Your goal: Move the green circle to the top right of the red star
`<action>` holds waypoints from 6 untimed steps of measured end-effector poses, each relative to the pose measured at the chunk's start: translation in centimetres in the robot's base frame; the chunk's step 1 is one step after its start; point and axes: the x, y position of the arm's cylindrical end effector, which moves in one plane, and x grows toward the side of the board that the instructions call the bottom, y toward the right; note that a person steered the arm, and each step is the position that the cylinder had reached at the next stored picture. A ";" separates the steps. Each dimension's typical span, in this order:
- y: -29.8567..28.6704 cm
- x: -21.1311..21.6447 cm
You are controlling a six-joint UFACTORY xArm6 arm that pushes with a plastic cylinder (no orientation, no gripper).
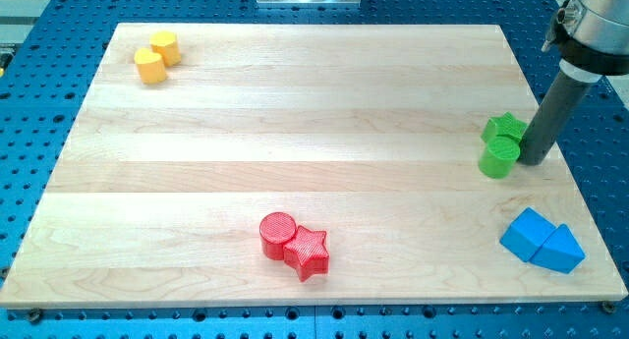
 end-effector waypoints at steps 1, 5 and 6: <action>-1.8 0.8; -17.2 3.4; -16.2 0.7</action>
